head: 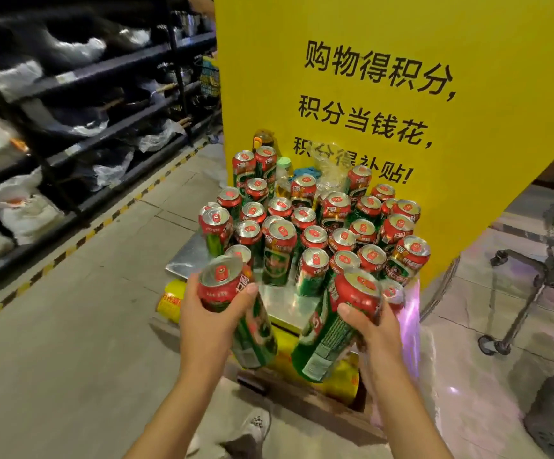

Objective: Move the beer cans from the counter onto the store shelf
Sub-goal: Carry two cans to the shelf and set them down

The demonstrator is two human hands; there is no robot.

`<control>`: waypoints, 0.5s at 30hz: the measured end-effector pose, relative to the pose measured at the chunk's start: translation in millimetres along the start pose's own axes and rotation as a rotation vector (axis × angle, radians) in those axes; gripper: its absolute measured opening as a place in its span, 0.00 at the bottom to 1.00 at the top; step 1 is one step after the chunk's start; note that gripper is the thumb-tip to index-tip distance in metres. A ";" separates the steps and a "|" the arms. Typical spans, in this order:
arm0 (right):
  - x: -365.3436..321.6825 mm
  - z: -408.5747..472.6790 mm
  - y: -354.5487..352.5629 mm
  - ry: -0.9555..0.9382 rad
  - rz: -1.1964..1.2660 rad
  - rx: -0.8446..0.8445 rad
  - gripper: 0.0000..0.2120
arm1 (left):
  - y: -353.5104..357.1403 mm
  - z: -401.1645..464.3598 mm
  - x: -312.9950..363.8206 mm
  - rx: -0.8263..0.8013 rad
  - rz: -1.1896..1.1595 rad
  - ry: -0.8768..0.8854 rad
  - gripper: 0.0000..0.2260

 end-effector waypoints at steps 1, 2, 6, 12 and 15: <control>0.4 -4.0 7.7 0.008 0.054 -0.059 0.47 | -11.1 -5.9 5.7 0.039 0.000 -0.001 0.23; -0.4 -9.3 17.5 0.024 0.099 -0.121 0.45 | -23.1 -12.2 11.5 0.075 0.005 0.000 0.23; -1.4 -33.5 56.1 0.106 0.234 -0.342 0.45 | -68.0 -34.3 29.2 0.215 0.032 -0.006 0.24; 1.6 -74.2 123.8 0.134 0.184 -0.617 0.39 | -143.0 -60.1 45.9 0.441 0.106 -0.028 0.23; 4.4 -89.5 161.0 0.134 0.146 -0.724 0.40 | -178.4 -63.9 46.2 0.538 0.104 -0.028 0.31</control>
Point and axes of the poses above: each hand's wrist, its own z-axis towards the middle knuckle, its own y-axis out of the palm, x = y × z, the point moved 1 cm from there along z, towards the middle knuckle, and after that the axes turned 6 degrees about x, right-handed, at the moved point
